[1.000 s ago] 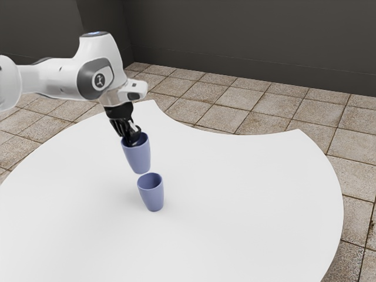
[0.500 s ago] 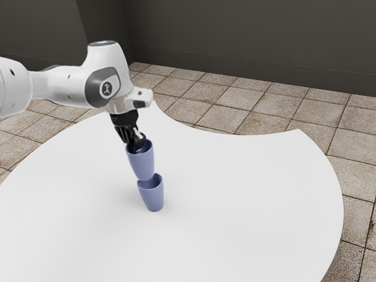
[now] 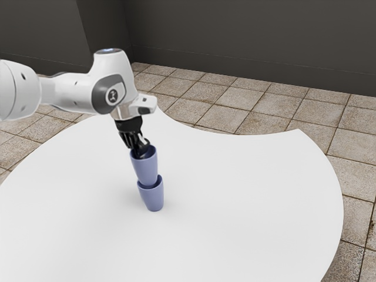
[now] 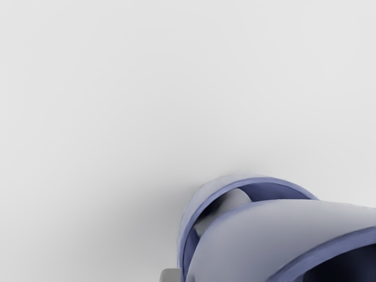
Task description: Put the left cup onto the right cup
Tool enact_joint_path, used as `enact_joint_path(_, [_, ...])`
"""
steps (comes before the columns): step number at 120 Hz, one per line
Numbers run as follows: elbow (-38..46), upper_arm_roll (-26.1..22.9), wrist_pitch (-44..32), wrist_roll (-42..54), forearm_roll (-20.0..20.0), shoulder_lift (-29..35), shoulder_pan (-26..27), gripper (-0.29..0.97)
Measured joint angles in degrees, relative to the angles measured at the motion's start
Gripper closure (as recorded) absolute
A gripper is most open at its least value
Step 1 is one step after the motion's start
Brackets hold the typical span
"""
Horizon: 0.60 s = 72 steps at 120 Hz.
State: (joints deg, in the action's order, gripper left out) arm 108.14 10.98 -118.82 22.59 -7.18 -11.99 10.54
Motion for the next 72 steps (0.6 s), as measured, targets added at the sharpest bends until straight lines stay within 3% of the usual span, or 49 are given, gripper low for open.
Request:
enact_joint_path(56, [0.08,-0.90,-0.46,-0.11,-0.15,-1.79,0.01,0.78])
enact_joint_path(72, [0.15,-0.99,-0.36,0.12,-0.52,-1.85,0.01,0.65])
